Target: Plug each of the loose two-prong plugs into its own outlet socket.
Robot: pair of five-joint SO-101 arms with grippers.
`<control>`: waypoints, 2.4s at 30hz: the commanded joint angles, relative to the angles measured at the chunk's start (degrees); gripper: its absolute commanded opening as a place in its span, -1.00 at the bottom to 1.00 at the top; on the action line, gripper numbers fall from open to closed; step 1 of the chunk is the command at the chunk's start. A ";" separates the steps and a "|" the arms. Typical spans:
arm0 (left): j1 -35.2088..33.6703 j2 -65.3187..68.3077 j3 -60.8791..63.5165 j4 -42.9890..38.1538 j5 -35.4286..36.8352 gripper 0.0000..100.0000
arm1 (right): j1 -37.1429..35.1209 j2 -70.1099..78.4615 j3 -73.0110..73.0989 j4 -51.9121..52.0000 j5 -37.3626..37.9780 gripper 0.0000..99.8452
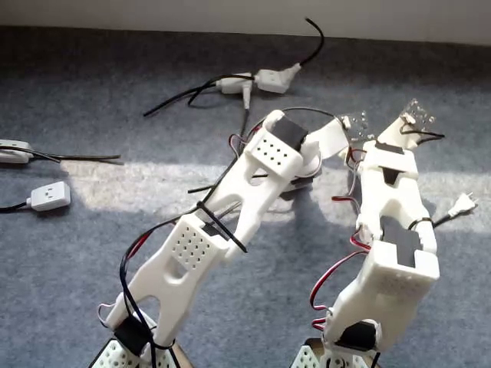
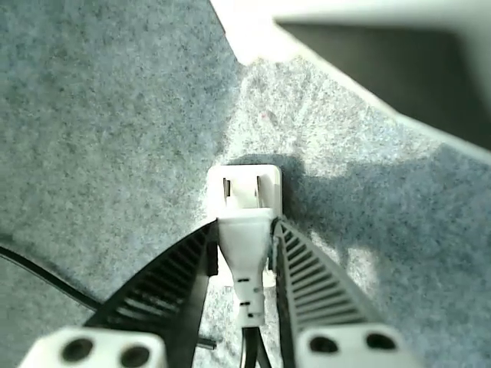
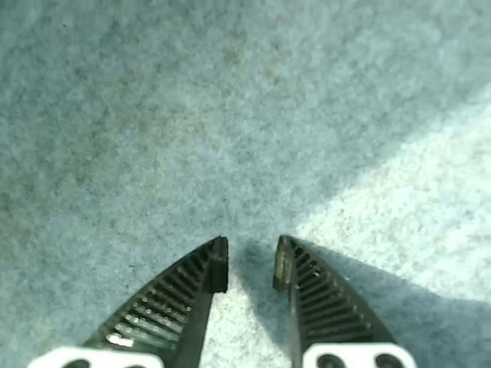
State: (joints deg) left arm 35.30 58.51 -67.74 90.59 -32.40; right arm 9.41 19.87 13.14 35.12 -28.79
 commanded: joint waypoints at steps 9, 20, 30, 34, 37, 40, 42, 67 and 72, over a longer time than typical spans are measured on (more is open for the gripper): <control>1.36 -0.92 -0.75 2.11 -1.41 -0.53 | 1.01 -0.92 -0.31 -0.84 -0.70 -0.75; 1.19 -1.01 -14.55 3.60 -1.14 -0.50 | 1.01 -0.92 -0.40 -0.84 -0.70 -0.75; -7.69 -10.42 -26.68 5.01 16.09 -0.50 | 1.36 -0.92 -0.31 -0.84 -0.44 -0.75; -17.63 -12.53 -26.86 5.71 21.01 -0.50 | 1.36 -0.92 -0.31 -0.75 -0.35 -0.75; -24.66 -11.65 -26.59 9.41 25.76 -0.51 | 1.36 -1.27 -0.31 -0.48 0.79 -0.75; -31.78 -8.48 -26.51 10.46 33.85 -0.51 | 1.01 -1.45 -0.66 0.31 8.26 -0.75; -35.74 -5.05 -26.51 10.46 40.00 -0.51 | -0.40 -1.63 -1.63 2.51 12.66 -0.75; -39.43 17.63 -27.65 6.59 68.13 -0.51 | -19.47 -1.10 -38.64 52.00 53.36 -0.75; -39.34 17.63 -27.65 6.59 68.04 -0.51 | -21.49 -1.45 -33.54 48.84 56.35 -0.75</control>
State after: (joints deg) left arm -4.35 77.41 -92.97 97.80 35.30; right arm -10.02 19.96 -21.41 85.14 24.31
